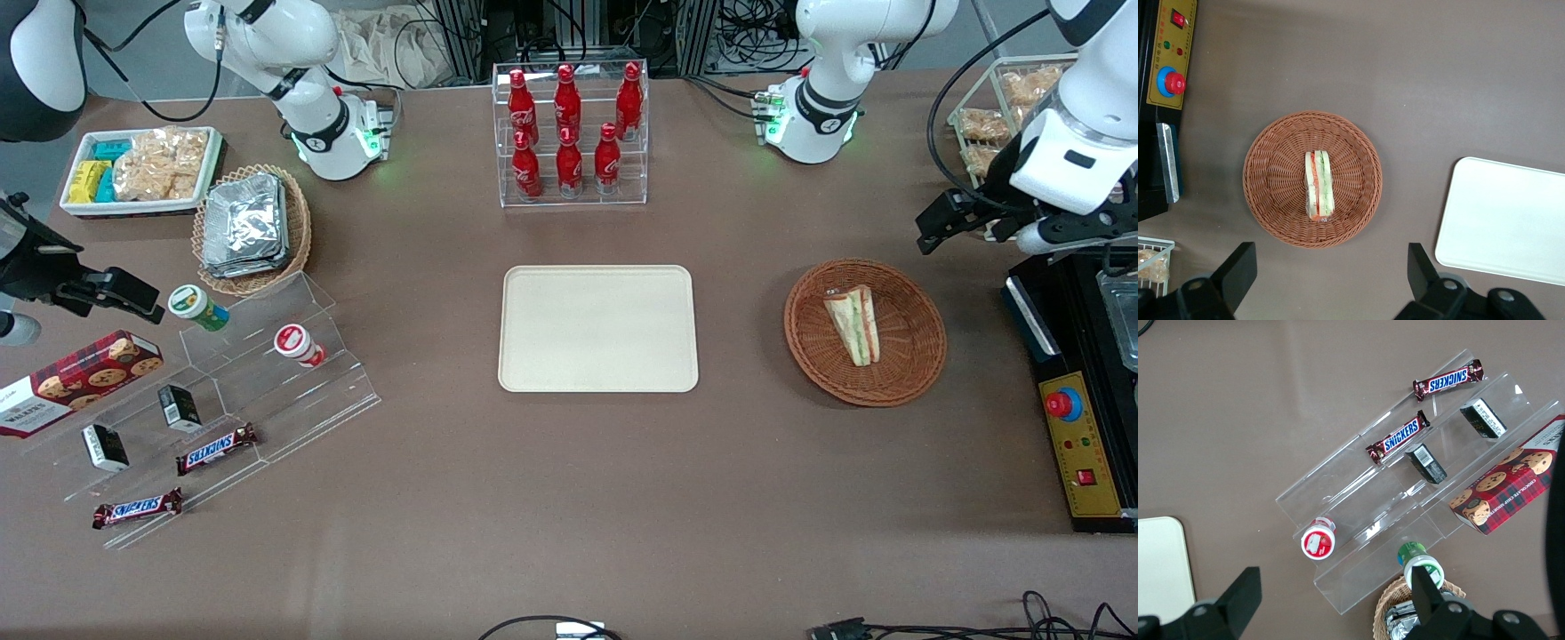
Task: Place sandwich from basket to tray
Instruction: 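Move the left gripper over the sandwich in the wicker basket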
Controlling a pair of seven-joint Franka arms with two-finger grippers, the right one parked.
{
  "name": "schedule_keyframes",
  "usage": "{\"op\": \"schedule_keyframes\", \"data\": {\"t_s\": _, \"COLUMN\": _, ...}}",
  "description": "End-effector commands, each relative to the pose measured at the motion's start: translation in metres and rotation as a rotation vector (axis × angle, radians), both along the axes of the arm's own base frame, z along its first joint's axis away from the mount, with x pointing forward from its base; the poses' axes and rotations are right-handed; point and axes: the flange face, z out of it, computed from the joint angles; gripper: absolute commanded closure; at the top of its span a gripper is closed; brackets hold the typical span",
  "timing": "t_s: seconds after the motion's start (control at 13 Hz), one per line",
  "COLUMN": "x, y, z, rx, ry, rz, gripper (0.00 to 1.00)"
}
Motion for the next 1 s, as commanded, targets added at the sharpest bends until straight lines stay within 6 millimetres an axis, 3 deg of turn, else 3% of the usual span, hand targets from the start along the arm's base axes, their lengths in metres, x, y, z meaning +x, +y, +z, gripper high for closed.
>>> {"op": "schedule_keyframes", "data": {"t_s": 0.0, "x": 0.006, "y": 0.002, "z": 0.007, "rx": -0.003, "ry": 0.035, "rz": 0.011, "gripper": 0.0}}
{"op": "schedule_keyframes", "data": {"t_s": 0.62, "x": 0.013, "y": 0.002, "z": -0.003, "rx": -0.001, "ry": 0.056, "rz": 0.012, "gripper": 0.0}}
{"op": "schedule_keyframes", "data": {"t_s": 0.92, "x": 0.024, "y": 0.006, "z": 0.002, "rx": -0.005, "ry": 0.043, "rz": 0.024, "gripper": 0.0}}
